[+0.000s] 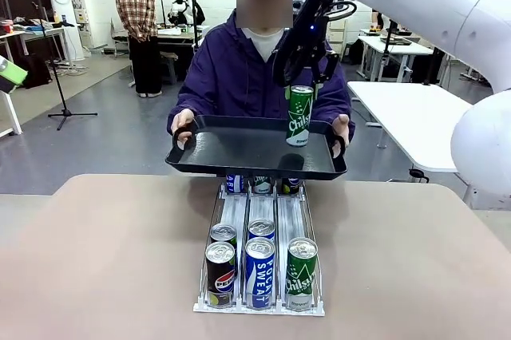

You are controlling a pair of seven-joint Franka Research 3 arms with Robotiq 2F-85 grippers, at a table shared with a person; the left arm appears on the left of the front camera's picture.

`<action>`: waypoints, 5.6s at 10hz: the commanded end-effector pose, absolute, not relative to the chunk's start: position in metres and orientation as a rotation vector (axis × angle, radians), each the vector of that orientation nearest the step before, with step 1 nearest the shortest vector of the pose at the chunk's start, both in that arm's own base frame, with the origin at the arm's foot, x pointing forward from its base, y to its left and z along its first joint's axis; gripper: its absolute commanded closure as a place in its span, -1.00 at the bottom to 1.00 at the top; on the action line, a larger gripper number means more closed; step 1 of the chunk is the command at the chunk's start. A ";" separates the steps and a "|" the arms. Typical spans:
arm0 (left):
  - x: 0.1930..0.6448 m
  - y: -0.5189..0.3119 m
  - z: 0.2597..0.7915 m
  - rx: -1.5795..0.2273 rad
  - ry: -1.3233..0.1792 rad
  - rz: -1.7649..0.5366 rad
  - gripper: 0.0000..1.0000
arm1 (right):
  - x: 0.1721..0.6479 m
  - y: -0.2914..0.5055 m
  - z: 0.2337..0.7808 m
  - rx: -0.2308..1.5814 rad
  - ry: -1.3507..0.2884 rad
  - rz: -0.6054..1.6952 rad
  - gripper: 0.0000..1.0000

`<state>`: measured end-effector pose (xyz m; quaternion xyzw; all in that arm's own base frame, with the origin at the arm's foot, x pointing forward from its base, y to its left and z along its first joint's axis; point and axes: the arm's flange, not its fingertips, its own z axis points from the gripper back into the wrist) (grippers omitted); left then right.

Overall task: Retrieve and hand over the desired beverage to the person.
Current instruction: Place the picked can on the Handle tray extended by the person.

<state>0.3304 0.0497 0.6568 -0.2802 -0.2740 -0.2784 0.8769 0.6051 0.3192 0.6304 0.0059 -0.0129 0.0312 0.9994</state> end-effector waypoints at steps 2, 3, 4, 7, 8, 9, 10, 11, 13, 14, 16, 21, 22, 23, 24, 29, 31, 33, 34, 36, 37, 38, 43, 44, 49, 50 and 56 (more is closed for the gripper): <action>0.330 0.052 0.658 -0.590 -0.579 -0.594 -1.00 | 0.640 0.337 0.643 0.014 -0.053 0.059 -0.15; 0.330 0.052 0.658 -0.590 -0.579 -0.594 -1.00 | 0.642 0.335 0.639 0.025 -0.046 0.061 -0.15; 0.330 0.052 0.658 -0.590 -0.579 -0.594 -1.00 | 0.643 0.334 0.636 0.033 -0.036 0.063 -0.15; 0.330 0.052 0.658 -0.590 -0.579 -0.594 -1.00 | 0.643 0.333 0.631 0.042 -0.026 0.077 -0.15; 0.330 0.052 0.658 -0.590 -0.579 -0.594 -1.00 | 0.642 0.333 0.632 0.049 -0.021 0.093 -0.95; 0.330 0.052 0.658 -0.590 -0.579 -0.594 -1.00 | 0.641 0.333 0.633 0.052 -0.024 0.098 -1.00; 0.330 0.052 0.658 -0.590 -0.579 -0.594 -1.00 | 0.640 0.334 0.633 0.053 -0.027 0.101 -1.00; 0.330 0.052 0.658 -0.590 -0.579 -0.594 -1.00 | 0.640 0.334 0.633 0.053 -0.027 0.103 -1.00; 0.330 0.052 0.658 -0.590 -0.579 -0.594 -1.00 | 0.632 0.332 0.639 0.068 -0.031 0.107 -1.00; 0.330 0.052 0.658 -0.590 -0.579 -0.594 -1.00 | 0.614 0.325 0.652 0.084 -0.070 0.110 -1.00; 0.330 0.052 0.658 -0.590 -0.579 -0.594 -1.00 | 0.552 0.294 0.683 0.140 -0.137 0.110 -1.00; 0.330 0.052 0.658 -0.590 -0.579 -0.594 -1.00 | 0.409 0.212 0.670 0.201 -0.223 0.110 -1.00; 0.330 0.052 0.658 -0.590 -0.579 -0.594 -1.00 | 0.402 0.200 0.664 0.196 -0.225 0.118 -1.00; 0.330 0.052 0.658 -0.590 -0.579 -0.594 -1.00 | 0.397 0.186 0.660 0.172 -0.212 0.133 -1.00; 0.330 0.052 0.658 -0.590 -0.579 -0.594 -1.00 | 0.391 0.177 0.659 0.185 -0.213 0.118 -1.00; 0.330 0.052 0.658 -0.590 -0.579 -0.594 -1.00 | 0.400 0.135 0.663 0.203 -0.176 0.125 -1.00; 0.330 0.052 0.658 -0.590 -0.579 -0.594 -1.00 | 0.409 0.130 0.662 0.217 -0.139 0.117 -1.00; 0.330 0.052 0.658 -0.590 -0.579 -0.594 -1.00 | 0.399 0.130 0.660 0.172 -0.162 0.100 -1.00; 0.330 0.052 0.658 -0.590 -0.579 -0.594 -1.00 | 0.399 0.130 0.660 0.172 -0.162 0.100 -1.00; 0.330 0.052 0.658 -0.590 -0.579 -0.594 -1.00 | 0.399 0.130 0.660 0.172 -0.162 0.100 -1.00; 0.330 0.052 0.658 -0.590 -0.579 -0.594 -1.00 | 0.399 0.130 0.660 0.172 -0.162 0.100 -1.00; 0.330 0.052 0.658 -0.590 -0.579 -0.594 -1.00 | 0.399 0.130 0.660 0.172 -0.162 0.100 -1.00; 0.330 0.052 0.658 -0.590 -0.579 -0.594 -1.00 | 0.370 0.022 0.653 0.318 -0.268 0.519 -1.00; 0.330 0.052 0.658 -0.590 -0.579 -0.594 -1.00 | 0.366 -0.007 0.652 0.363 -0.315 0.618 -1.00; 0.330 0.052 0.658 -0.590 -0.579 -0.594 -1.00 | 0.350 -0.107 0.644 0.542 -0.622 0.668 -1.00; 0.330 0.052 0.658 -0.590 -0.579 -0.594 -1.00 | 0.347 -0.114 0.641 0.549 -0.637 0.642 -1.00; 0.330 0.052 0.658 -0.590 -0.579 -0.594 -1.00 | 0.346 -0.124 0.649 0.540 -0.610 0.615 -1.00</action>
